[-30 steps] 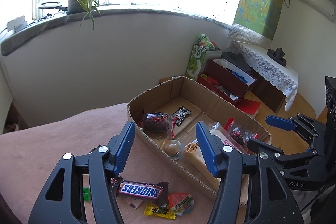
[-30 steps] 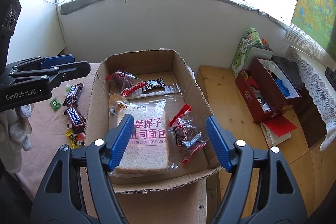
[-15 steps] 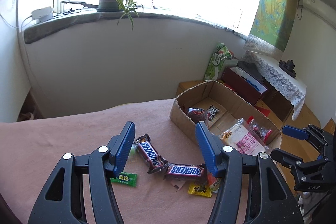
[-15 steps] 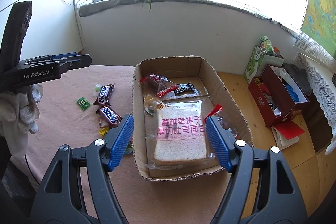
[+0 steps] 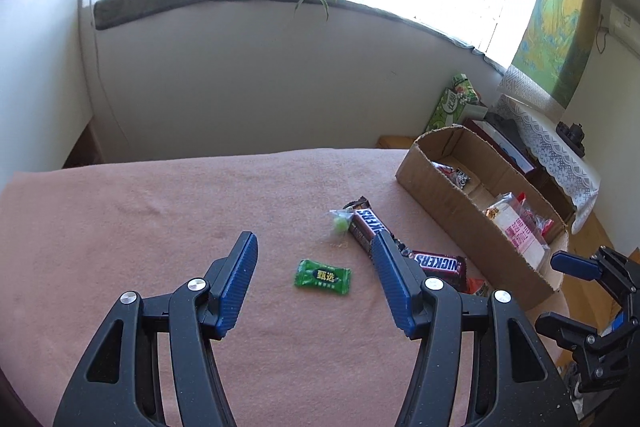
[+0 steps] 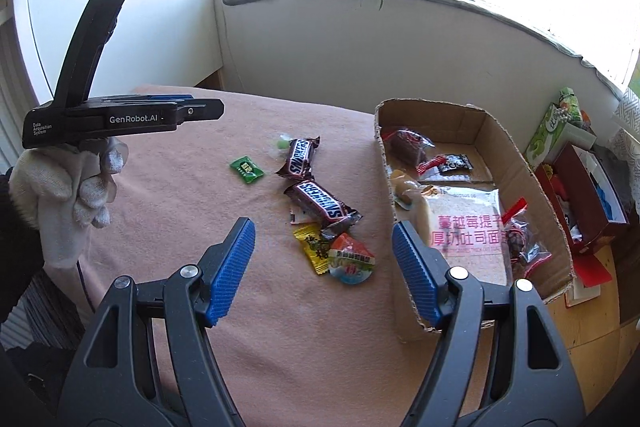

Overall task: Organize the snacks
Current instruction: 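Move both grippers back over the candies on the table, then grasp a Snickers bar with the right gripper while the left gripper grasps the green-wrapped candy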

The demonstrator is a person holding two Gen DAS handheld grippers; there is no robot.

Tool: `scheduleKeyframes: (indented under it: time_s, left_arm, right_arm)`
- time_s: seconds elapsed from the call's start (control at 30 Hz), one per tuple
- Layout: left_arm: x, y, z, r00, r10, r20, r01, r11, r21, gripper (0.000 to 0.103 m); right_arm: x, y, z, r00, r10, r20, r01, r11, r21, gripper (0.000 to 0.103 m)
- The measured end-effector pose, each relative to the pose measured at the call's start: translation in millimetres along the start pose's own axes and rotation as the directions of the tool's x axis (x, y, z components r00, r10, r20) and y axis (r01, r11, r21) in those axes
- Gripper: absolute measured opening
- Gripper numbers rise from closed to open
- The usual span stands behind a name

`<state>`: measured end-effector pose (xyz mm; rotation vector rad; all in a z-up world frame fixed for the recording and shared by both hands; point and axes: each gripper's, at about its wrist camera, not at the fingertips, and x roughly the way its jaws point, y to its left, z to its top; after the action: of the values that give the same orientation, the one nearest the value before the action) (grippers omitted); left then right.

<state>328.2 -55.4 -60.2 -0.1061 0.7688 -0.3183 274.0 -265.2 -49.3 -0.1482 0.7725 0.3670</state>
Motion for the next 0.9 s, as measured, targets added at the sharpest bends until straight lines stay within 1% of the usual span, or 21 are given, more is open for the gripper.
scheduleKeyframes:
  time_s: [0.07,0.2,0.3,0.43,0.57,0.63,0.7,0.8,0.9]
  left_arm:
    - [3.3,3.4,-7.3,1.000,-0.003,-0.022,0.003,1.000,0.000,0.059]
    - [9.1,6.6,-19.9,0.998,-0.010,-0.054,0.011,1.000,0.006,0.059]
    - [13.4,6.3,-24.5,0.997,-0.020,-0.070,0.021,1.000,0.015,0.055]
    - [17.8,6.2,-28.8,0.996,-0.038,-0.087,0.040,0.999,0.021,0.048]
    - [25.2,2.1,-33.1,0.992,-0.047,-0.114,0.053,0.998,0.047,0.046]
    - [30.3,-0.7,-33.1,0.992,-0.041,-0.121,0.049,0.997,0.065,0.046]
    - [35.2,-4.3,-32.0,0.990,-0.042,-0.132,0.055,0.994,0.094,0.046]
    - [43.5,-9.1,-28.4,0.991,-0.008,-0.130,0.026,0.990,0.136,0.046]
    - [52.6,-8.2,-24.7,0.990,0.001,-0.139,0.018,0.990,0.141,0.046]
  right_arm:
    - [8.2,6.6,-2.7,1.000,0.022,-0.018,-0.023,1.000,-0.007,0.074]
    - [25.8,14.3,-0.1,0.997,0.042,-0.058,-0.044,0.999,-0.024,0.074]
    - [37.0,16.3,11.7,0.995,0.061,-0.077,-0.064,0.998,-0.027,0.074]
    - [54.6,8.4,37.1,0.988,0.115,-0.102,-0.111,0.993,0.043,0.074]
    - [82.6,-3.1,61.1,0.975,0.172,-0.140,-0.152,0.978,0.142,0.073]
    - [100.3,-5.1,70.1,0.966,0.194,-0.169,-0.164,0.971,0.174,0.069]
    - [119.5,-5.1,76.7,0.958,0.197,-0.206,-0.157,0.968,0.196,0.067]
    - [145.5,-2.1,82.5,0.948,0.191,-0.255,-0.138,0.967,0.212,0.063]
    - [165.4,-0.8,86.1,0.942,0.177,-0.285,-0.116,0.969,0.218,0.059]
